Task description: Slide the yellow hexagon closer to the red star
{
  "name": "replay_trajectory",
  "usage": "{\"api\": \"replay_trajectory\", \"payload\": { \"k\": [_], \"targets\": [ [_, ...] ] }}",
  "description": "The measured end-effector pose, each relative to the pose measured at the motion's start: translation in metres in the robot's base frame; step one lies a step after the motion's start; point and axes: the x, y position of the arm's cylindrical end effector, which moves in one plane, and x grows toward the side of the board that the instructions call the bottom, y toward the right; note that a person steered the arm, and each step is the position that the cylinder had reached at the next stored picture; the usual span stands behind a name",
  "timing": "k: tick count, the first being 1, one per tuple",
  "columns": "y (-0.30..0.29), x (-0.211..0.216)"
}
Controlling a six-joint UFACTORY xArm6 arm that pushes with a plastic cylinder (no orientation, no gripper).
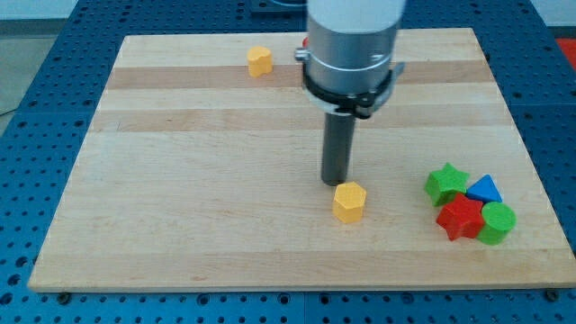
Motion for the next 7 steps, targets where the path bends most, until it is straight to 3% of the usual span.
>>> {"api": "replay_trajectory", "payload": {
  "k": [1,3,5,7],
  "targets": [
    [-0.004,0.015],
    [0.064,0.028],
    [-0.014,0.041],
    [0.036,0.050]
  ]
}}
